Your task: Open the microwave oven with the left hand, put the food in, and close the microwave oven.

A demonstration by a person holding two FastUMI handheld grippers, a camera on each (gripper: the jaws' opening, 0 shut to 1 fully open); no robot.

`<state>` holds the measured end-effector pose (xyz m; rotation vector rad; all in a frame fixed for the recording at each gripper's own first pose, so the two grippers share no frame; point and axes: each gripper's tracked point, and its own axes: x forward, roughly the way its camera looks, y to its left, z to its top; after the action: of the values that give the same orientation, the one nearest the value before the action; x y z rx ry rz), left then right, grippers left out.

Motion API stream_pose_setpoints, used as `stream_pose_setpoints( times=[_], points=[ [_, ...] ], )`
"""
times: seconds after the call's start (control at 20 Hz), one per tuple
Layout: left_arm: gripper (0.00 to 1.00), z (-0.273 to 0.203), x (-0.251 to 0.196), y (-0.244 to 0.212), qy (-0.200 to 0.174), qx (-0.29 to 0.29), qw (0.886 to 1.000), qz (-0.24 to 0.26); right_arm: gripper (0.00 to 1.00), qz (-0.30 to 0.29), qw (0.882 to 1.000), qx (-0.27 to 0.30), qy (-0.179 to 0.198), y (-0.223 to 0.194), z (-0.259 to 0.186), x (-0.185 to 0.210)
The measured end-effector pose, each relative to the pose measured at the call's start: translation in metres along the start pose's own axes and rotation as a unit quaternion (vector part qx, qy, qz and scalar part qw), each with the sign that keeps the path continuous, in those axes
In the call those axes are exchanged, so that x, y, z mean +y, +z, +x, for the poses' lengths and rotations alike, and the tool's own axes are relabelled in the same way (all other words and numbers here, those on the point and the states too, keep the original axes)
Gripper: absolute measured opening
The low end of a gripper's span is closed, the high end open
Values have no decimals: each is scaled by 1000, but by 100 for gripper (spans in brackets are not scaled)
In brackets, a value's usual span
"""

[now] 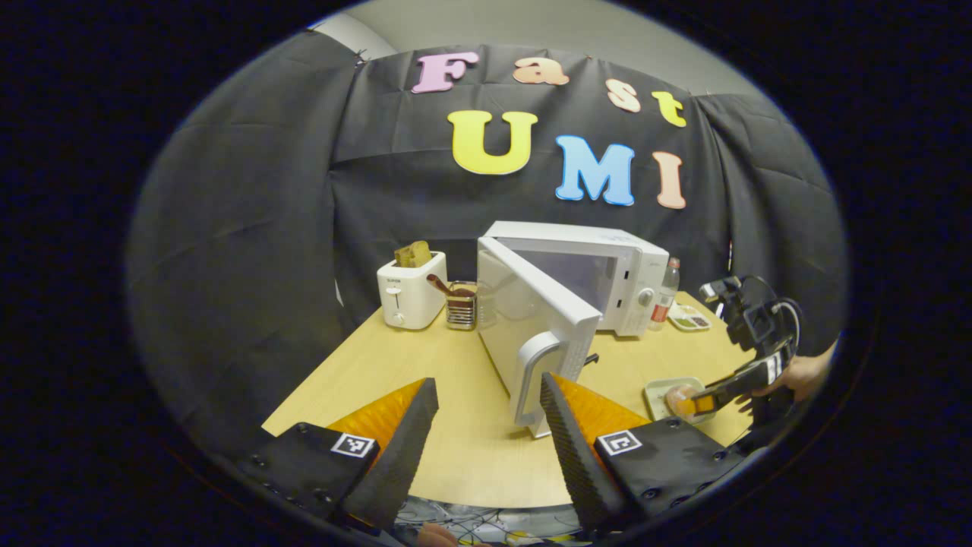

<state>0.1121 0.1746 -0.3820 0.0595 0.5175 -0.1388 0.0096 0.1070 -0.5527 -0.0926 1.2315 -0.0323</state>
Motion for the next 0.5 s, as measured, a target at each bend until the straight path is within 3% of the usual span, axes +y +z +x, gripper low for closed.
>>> stream_pose_setpoints(
  times=[0.2, 0.5],
  points=[
    [93, -19, 5, 18, 37, -21, 999, 29, 96, -29, 1000, 12, -1, -7, 11, -1],
    [96, -39, -12, 42, 23, -49, 996, 67, 93, 8, 999, 16, 32, -6, 22, 10]
  ],
)
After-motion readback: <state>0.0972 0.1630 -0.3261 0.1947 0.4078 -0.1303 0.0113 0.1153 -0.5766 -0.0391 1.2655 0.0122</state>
